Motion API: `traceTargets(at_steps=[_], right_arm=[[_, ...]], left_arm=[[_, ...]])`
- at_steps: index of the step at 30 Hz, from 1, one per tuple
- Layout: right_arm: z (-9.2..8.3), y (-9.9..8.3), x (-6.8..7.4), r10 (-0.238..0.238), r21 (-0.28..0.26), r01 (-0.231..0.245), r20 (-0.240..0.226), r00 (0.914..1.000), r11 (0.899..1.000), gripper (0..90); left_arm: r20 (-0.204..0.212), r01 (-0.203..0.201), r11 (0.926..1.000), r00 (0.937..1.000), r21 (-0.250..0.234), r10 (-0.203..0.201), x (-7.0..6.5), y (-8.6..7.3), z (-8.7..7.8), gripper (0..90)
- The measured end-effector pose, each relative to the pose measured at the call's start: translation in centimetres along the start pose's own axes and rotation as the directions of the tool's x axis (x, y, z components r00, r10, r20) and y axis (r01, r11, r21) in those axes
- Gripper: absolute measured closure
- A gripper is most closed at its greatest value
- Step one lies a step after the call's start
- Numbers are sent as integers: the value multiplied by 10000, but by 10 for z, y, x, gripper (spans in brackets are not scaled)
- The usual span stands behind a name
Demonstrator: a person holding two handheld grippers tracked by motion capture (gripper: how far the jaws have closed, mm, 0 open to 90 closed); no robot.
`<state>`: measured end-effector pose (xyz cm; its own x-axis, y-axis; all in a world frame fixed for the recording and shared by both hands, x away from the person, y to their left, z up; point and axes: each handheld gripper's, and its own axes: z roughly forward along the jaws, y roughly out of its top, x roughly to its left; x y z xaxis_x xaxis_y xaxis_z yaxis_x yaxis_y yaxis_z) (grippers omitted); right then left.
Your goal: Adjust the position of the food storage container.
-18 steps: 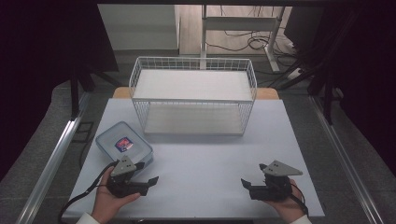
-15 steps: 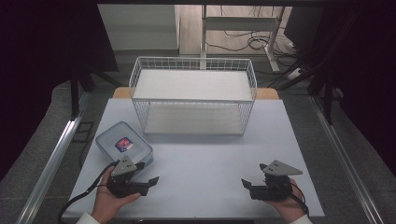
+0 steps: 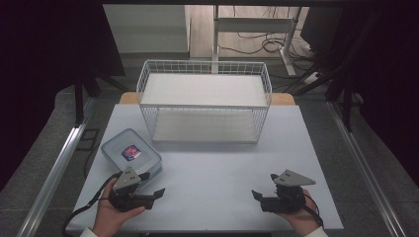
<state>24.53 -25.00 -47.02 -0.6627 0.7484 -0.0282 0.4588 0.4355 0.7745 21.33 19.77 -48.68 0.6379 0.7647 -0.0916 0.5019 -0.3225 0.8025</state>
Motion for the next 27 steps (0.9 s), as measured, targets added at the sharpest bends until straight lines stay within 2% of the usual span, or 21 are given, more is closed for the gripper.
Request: traceTargets(at_steps=[4, 6, 9, 12, 14, 15, 17, 20, 23, 24, 27], right_arm=[[4, 1, 0, -24, 104, 24, -38, 10000, 9999, 153], [5, 1, -1, 18, 199, -17, -42, 10000, 9998, 155], [6, 1, -1, 51, 202, -50, -26, 10000, 9998, 155], [5, 2, 0, -3, 186, 3, -18, 10000, 9998, 155], [5, 2, 0, -20, 169, 20, 0, 10000, 9999, 155], [5, 2, 0, -20, 169, 20, 0, 10000, 9999, 155], [6, 1, 0, -20, 192, 19, 47, 10000, 9998, 155], [6, 0, -1, 27, 248, -29, 106, 9999, 9997, 155], [6, 0, -2, 67, 293, -72, 175, 9998, 9995, 155], [6, 0, -2, 67, 293, -72, 175, 9998, 9995, 155], [6, -1, -2, 92, 337, -99, 230, 9997, 9994, 155]], left_arm=[[-88, 21, 10000, 10000, -56, -22, 2, 1, -3, 238], [21, 233, 9996, 9997, -134, -233, 4, 3, -4, 239], [141, 319, 9994, 9994, -107, -318, 7, 5, -6, 248], [107, 458, 9989, 9989, -116, -456, 15, 12, -13, 253], [-18, 200, 9996, 9998, 193, -200, 17, 18, -16, 252], [-18, 200, 9996, 9998, 193, -200, 17, 18, -16, 252], [-222, -150, 9995, 9996, 289, 156, 17, 23, -18, 254], [-119, -220, 9990, 9997, 400, 224, 20, 29, -18, 255], [-155, 68, 9994, 9999, 351, -62, 35, 38, -20, 266], [-155, 68, 9994, 9999, 351, -62, 35, 38, -20, 271], [-370, 323, 9992, 9988, 240, -314, 51, 44, -25, 292]])
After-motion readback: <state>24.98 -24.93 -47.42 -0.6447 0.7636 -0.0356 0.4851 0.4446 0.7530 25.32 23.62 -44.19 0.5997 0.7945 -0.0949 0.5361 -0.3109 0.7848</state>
